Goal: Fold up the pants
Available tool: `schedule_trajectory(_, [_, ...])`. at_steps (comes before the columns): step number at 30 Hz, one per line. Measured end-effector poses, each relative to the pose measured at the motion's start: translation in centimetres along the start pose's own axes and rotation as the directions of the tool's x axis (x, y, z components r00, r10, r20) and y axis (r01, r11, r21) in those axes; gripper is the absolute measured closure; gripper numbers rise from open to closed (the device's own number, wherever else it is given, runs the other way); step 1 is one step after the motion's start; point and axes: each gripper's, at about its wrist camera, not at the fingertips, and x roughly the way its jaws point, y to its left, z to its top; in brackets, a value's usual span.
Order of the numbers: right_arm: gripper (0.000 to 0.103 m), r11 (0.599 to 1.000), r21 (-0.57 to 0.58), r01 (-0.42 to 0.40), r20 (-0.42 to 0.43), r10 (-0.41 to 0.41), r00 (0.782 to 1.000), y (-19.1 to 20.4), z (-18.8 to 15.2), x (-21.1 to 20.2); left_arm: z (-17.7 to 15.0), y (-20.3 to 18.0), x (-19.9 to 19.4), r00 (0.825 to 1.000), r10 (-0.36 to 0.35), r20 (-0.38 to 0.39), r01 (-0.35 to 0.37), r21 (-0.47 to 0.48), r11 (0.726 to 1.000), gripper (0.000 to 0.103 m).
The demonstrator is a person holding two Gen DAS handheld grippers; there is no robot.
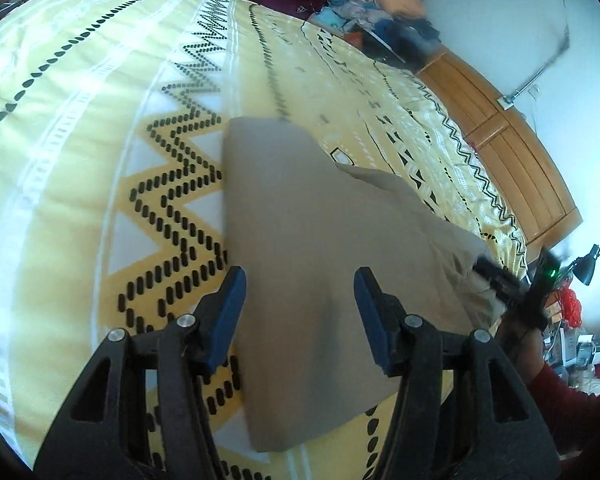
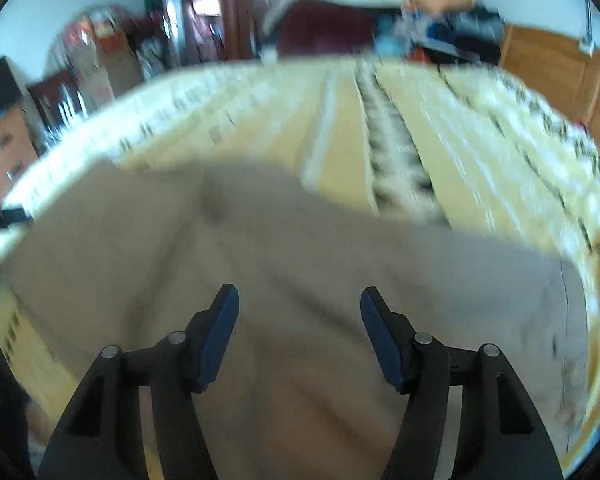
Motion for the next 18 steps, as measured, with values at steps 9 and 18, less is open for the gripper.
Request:
schedule_trajectory(9, [0.034,0.975,0.063,-0.215,-0.214,0.224,0.951,3.0,1.2,8.4,0.2,1.9,-1.0,1.0,0.015,0.017,-0.014,-0.038,0.999,0.046])
schedule_trajectory(18, [0.016,0.901,-0.425,0.089,0.078,-0.061,0.995,15.5,-2.1,-3.6,0.4,6.5,0.1,0.997,-0.073,-0.008,0.071,-0.167,0.983,0.045])
